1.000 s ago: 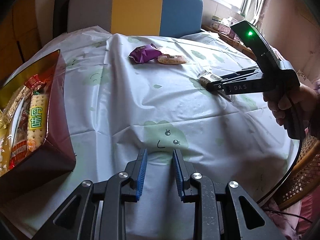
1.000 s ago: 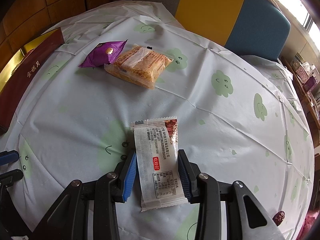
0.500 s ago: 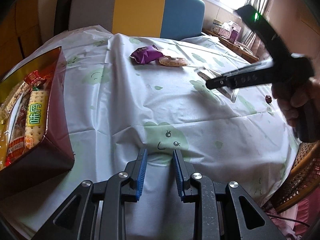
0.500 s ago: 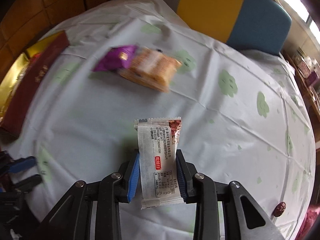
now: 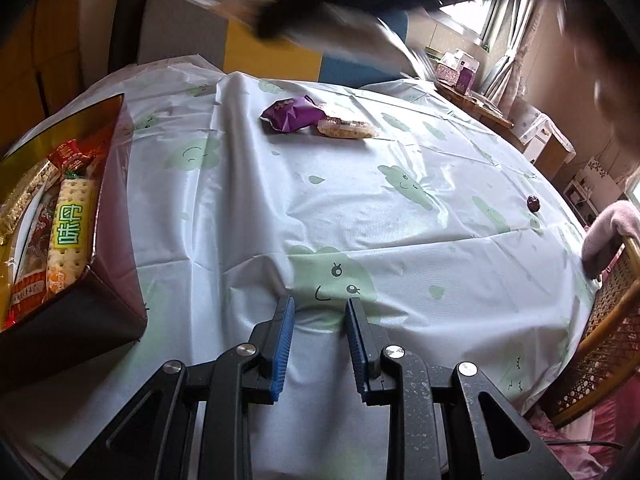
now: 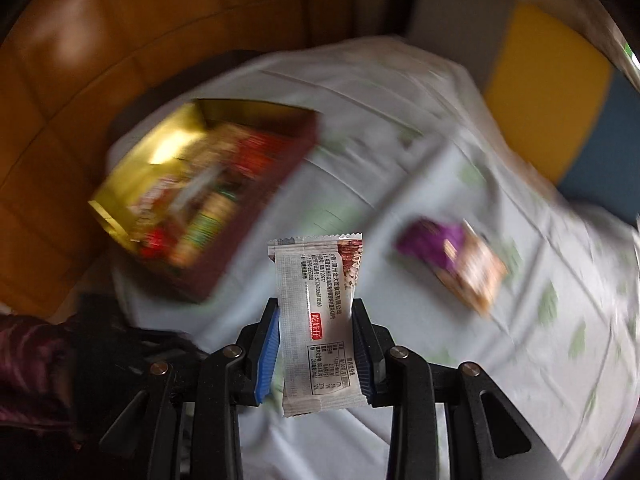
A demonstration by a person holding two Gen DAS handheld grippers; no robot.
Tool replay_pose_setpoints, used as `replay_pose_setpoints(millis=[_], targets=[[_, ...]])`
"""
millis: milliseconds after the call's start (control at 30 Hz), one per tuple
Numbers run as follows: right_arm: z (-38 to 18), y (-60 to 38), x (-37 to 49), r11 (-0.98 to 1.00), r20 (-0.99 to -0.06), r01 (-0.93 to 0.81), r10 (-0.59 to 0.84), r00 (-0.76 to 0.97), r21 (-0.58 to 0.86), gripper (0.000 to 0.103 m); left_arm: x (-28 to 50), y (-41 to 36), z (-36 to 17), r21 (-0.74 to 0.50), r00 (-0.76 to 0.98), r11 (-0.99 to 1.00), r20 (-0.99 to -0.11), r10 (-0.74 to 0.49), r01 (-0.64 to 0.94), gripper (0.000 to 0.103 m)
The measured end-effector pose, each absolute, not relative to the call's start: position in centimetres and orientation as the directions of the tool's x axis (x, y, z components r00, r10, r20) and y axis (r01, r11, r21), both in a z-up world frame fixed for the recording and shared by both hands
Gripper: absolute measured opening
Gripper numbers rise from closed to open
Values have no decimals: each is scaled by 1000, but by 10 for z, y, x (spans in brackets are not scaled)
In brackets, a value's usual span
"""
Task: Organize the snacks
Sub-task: 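Carry the white red-labelled pack over the gold tin and open the right tool, then move the open right tool back toward the remaining snacks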
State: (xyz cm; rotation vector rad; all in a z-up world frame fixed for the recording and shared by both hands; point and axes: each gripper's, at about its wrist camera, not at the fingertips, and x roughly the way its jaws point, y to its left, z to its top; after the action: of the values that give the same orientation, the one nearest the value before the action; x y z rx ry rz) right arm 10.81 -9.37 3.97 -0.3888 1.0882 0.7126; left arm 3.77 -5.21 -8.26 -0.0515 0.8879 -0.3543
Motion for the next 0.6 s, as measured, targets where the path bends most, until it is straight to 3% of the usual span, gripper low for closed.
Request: replay_pose_setpoints(millis=[367, 533, 600], targets=[[66, -3, 110, 581, -867, -799, 468, 172, 155, 36, 37, -51, -84, -204, 583, 938, -741, -334, 279, 27], [55, 19, 127, 620, -850, -752, 501, 161, 223, 55, 36, -50, -84, -212, 582, 936, -738, -341, 280, 27], [51, 19, 128, 629, -850, -739, 504, 152, 241, 56, 36, -50, -84, -210, 583, 937, -738, -339, 280, 27]])
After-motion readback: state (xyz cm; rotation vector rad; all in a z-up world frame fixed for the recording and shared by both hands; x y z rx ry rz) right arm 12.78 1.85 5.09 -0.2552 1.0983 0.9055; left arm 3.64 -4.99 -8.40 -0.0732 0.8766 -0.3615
